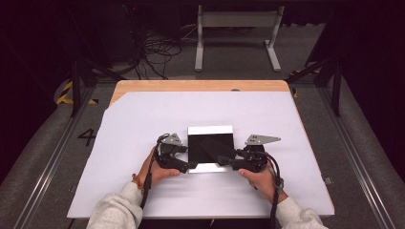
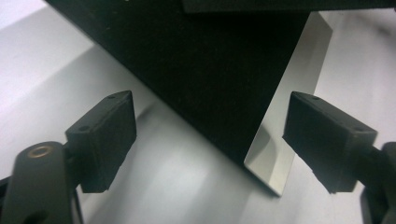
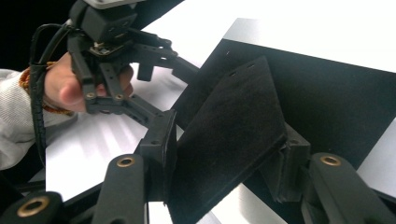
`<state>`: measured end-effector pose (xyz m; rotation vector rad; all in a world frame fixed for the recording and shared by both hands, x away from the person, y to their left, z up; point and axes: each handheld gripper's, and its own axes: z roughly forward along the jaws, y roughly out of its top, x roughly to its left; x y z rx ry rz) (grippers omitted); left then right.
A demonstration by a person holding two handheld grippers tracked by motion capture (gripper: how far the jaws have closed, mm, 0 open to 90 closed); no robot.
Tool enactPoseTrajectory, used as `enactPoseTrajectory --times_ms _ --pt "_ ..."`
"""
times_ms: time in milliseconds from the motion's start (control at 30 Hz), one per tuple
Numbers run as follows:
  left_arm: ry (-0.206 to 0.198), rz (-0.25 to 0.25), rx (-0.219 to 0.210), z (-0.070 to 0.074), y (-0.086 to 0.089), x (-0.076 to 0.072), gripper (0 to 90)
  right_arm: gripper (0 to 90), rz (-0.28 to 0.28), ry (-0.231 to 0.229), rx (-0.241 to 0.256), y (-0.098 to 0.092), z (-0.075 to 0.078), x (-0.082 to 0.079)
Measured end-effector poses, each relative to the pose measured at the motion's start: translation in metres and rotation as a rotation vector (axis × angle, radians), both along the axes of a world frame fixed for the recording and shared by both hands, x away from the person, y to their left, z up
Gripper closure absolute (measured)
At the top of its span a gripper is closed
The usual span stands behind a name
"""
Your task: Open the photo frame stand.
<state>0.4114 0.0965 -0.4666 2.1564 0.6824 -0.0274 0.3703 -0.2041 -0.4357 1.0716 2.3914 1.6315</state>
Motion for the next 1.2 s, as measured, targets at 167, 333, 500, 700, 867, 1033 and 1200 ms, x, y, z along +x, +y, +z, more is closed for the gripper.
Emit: enactPoseTrajectory --times_ms 167,333,500,700,867,1033,1200 --pt "-0.002 -0.023 -0.004 0.001 -0.006 0.000 21.7 52.2 0.007 -0.030 -0.011 0.001 0.002 -0.005" --pt "-0.015 -0.015 0.012 0.002 -0.008 0.001 24.8 52.2 0.006 -0.041 -0.008 0.001 0.001 -0.007" --pt "-0.031 -0.002 0.016 0.004 -0.009 0.002 28.2 52.3 0.011 -0.053 -0.013 0.001 0.003 -0.008" --pt "-0.056 0.026 0.003 0.008 -0.008 0.003 34.9 53.3 0.010 -0.066 -0.011 0.000 0.005 -0.008" --pt "-0.084 0.042 -0.011 0.011 -0.008 0.003 39.6 56.3 0.002 -0.075 -0.007 -0.002 0.008 -0.008" --pt "-0.125 0.056 -0.017 0.015 -0.005 0.002 45.7 60.7 0.000 -0.085 -0.001 -0.004 0.009 -0.008" --pt "-0.163 0.069 -0.008 0.020 -0.004 0.000 49.2 64.0 0.002 -0.094 0.001 -0.005 0.011 -0.008"
